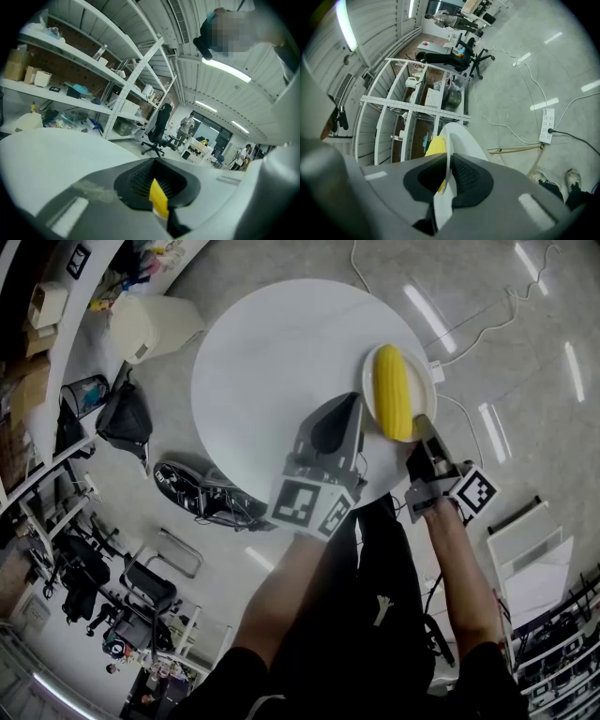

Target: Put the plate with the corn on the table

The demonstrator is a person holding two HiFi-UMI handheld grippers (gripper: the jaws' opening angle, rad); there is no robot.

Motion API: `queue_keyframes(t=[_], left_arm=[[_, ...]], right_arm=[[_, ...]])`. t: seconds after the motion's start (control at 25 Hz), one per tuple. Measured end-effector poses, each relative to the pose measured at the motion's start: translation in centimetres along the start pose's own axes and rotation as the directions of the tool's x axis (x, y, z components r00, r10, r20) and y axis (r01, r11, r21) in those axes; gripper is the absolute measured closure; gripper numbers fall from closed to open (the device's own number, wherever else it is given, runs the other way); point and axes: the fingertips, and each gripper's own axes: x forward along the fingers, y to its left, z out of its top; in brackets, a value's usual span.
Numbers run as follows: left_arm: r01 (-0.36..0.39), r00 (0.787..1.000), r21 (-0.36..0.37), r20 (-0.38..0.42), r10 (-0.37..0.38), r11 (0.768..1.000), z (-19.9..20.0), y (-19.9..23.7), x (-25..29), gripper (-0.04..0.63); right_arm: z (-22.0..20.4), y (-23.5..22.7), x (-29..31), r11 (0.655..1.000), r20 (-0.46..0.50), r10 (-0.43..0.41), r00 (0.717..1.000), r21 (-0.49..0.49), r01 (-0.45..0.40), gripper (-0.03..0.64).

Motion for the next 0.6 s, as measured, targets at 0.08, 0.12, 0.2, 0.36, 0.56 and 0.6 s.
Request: queue_keyframes(t=[0.08, 0.12, 0.2, 0.36, 0.56, 0.6], left_arm=[[-0.003, 1.0, -0.004, -0.001, 0.003, 1.0, -0.1, 0.1, 0.1, 0.591], [-0.004, 1.0, -0.005, -0.001, 0.004, 1.0, -0.1, 0.1, 0.1, 0.591], [-0.005, 1.0, -0.006, -0.001, 0.005, 1.0, -0.2, 0.1, 0.2, 0.591], [-0.012, 1.0, -0.011, -0.001, 0.012, 1.0, -0.5, 0.2, 0.2, 0.591], [-0.018, 1.0, -0.02, -0.002, 0.018, 1.0, -0.9, 0.3, 0.3, 0.591], [-0.015, 1.0, -0.02, -0.003, 0.015, 1.0, -1.0, 0.3, 0.3, 0.591]], right_arm=[[-0.1, -0.2, 0.1, 1.0, -0.006, -0.009, 1.0, 0.004, 0.009, 0.58], [-0.1, -0.4, 0.1, 1.0, -0.01, -0.015, 1.0, 0.004, 0.015, 0.58], [-0.1, -0.6, 0.1, 1.0, -0.016, -0.023, 1.0, 0.0, 0.023, 0.58], [0.0, -0.8, 0.0, 1.0, -0.023, -0.031, 0.999, 0.002, 0.031, 0.581], [0.1, -1.1, 0.0, 0.999, -0.017, -0.051, 0.999, -0.005, 0.051, 0.581], [0.1, -1.1, 0.1, 0.998, -0.016, -0.056, 0.998, -0.013, 0.056, 0.581]])
